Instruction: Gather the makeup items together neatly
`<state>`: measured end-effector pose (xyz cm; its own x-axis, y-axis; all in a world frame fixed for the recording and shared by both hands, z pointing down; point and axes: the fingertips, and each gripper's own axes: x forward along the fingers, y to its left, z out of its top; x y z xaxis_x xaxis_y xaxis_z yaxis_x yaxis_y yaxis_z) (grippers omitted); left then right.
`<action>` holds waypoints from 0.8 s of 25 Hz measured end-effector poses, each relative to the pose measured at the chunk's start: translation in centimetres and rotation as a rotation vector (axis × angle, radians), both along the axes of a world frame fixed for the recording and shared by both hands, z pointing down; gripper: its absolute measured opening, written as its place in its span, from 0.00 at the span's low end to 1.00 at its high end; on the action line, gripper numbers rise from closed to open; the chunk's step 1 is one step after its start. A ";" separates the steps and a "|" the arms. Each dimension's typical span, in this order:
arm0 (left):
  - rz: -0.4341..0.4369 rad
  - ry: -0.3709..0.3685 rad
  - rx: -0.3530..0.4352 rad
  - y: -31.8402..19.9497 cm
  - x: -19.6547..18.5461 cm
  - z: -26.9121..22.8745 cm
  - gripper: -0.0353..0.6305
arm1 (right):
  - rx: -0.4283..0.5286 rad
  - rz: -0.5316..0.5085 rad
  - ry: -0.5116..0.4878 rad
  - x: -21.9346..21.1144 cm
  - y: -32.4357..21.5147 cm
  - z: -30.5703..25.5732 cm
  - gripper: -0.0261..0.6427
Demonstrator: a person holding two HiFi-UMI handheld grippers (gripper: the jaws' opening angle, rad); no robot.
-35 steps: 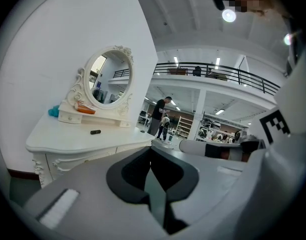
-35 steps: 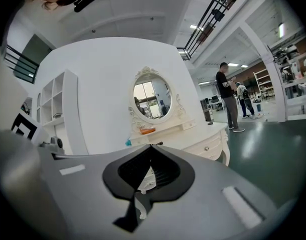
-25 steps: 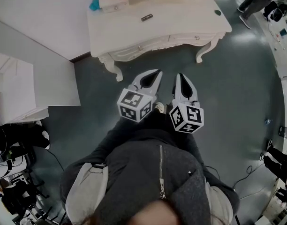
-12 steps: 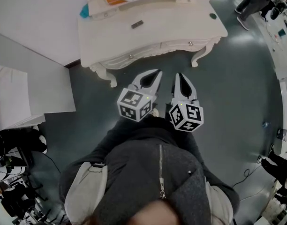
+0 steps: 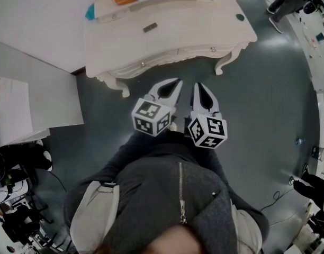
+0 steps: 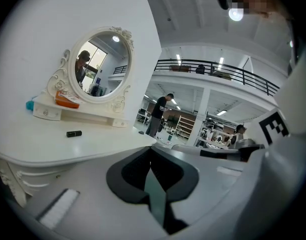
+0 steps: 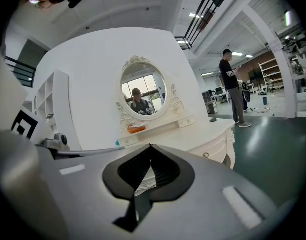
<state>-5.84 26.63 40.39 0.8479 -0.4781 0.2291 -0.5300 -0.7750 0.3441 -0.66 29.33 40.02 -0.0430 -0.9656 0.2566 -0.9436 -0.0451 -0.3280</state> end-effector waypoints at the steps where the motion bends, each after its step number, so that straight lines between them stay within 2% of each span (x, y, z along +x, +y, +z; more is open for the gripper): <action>1: 0.003 -0.002 0.001 0.0 0.1 0.0 0.07 | 0.000 -0.002 -0.002 0.0 -0.1 0.0 0.04; 20: 0.007 -0.013 -0.020 0.1 0.5 0.9 0.07 | -0.017 0.012 -0.015 0.7 0.6 0.7 0.04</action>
